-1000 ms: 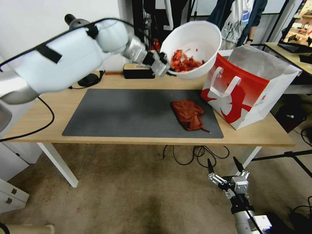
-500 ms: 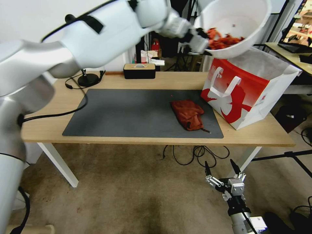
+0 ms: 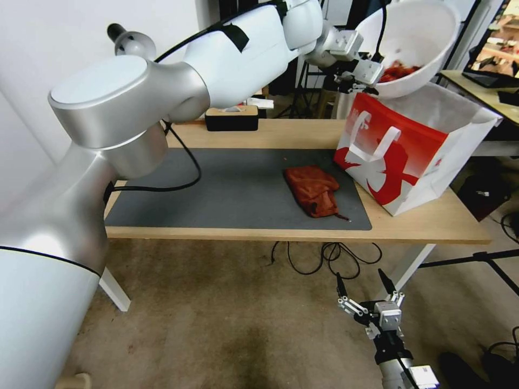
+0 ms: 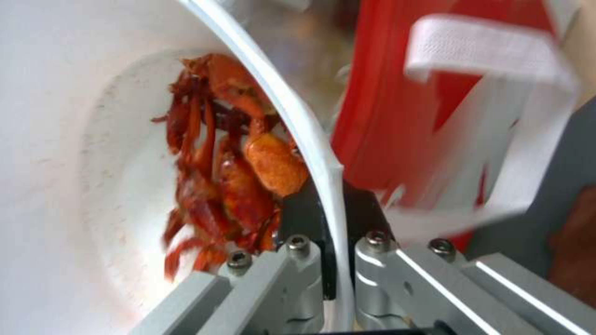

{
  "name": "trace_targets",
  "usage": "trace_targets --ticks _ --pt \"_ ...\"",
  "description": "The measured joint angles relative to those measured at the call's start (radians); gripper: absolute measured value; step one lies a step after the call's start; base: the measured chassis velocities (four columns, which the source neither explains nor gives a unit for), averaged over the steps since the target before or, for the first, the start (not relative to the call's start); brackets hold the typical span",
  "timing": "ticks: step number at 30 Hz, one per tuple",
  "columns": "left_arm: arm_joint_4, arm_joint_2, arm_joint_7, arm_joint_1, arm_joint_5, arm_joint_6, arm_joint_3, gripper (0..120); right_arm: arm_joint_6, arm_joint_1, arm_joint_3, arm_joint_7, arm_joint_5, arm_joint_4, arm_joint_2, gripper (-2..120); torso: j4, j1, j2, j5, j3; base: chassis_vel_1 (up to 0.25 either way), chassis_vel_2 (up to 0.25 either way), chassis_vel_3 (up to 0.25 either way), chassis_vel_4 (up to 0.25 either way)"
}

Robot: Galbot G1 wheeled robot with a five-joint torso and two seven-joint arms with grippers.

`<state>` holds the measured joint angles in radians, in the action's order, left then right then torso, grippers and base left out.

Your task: Sweep shrimp from table into container with towel, then put container into takeout bag.

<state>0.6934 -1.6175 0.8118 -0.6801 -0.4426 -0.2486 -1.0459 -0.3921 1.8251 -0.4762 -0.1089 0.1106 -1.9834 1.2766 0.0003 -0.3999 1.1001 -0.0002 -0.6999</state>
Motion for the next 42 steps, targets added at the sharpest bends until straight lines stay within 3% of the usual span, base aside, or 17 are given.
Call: trace_targets --ticks 1,3,6,7,10,22,30,39,40,42 --pt "0.0 0.0 0.0 0.0 0.0 0.0 0.0 0 0.0 0.0 0.0 0.0 0.0 0.0 0.0 100 0.0 0.0 0.0 0.0 0.0 0.0 0.0 0.0 0.0" --pt "0.073 0.002 -0.019 0.014 -0.023 0.034 -0.026 0 0.0 -0.004 0.0 0.0 0.002 -0.002 -0.012 100 -0.0004 0.0 0.0 0.0002 0.0 0.0 0.0 0.0 0.0" --pt "0.088 0.002 -0.025 0.014 -0.041 0.045 -0.033 0 0.0 -0.005 -0.001 0.0 0.003 -0.002 -0.014 100 -0.0004 0.0 0.0 0.0002 0.0 0.0 0.0 0.0 0.0" --pt "0.127 0.003 -0.044 0.004 -0.106 0.082 -0.054 0 0.0 -0.005 -0.003 0.0 0.007 -0.003 -0.019 100 -0.0003 0.0 0.0 0.0002 0.0 0.0 0.0 0.0 0.0" --pt "0.163 0.004 -0.074 -0.019 -0.177 0.119 -0.069 0 -0.001 -0.002 -0.004 0.001 0.006 -0.001 -0.015 100 -0.0004 0.0 0.0 0.0002 0.0 0.0 0.0 0.0 0.0" --pt "0.205 0.008 -0.141 -0.045 -0.285 0.168 -0.085 0 -0.012 0.011 -0.006 0.007 -0.001 -0.004 0.0 100 -0.0003 0.0 0.0 0.0002 0.0 0.0 0.0 0.0 0.0" --pt "0.251 0.008 -0.151 -0.037 -0.289 0.187 -0.102 0 -0.022 0.03 -0.014 0.009 -0.019 -0.005 0.029 100 -0.0003 0.0 0.0 0.0003 0.0 0.0 0.0 0.0 0.0" --pt "0.267 0.009 -0.106 -0.042 -0.235 0.237 -0.116 0 -0.035 0.044 -0.024 0.01 -0.034 -0.006 0.047 100 -0.0003 0.0 0.0 0.0002 0.0 0.0 0.0 0.0 0.0" --pt "0.264 0.009 -0.088 -0.045 -0.228 0.282 -0.119 0 -0.035 0.038 -0.024 0.01 -0.031 -0.005 0.039 100 -0.0002 0.0 0.0 0.0 0.0 0.0 0.0 0.0 0.0" --pt "0.259 0.009 -0.075 -0.048 -0.225 0.3 -0.121 0 -0.035 0.034 -0.022 0.01 -0.028 0.0 0.034 100 -0.0003 0.0 0.0 0.0001 0.0 0.0 0.0 0.0 0.0"
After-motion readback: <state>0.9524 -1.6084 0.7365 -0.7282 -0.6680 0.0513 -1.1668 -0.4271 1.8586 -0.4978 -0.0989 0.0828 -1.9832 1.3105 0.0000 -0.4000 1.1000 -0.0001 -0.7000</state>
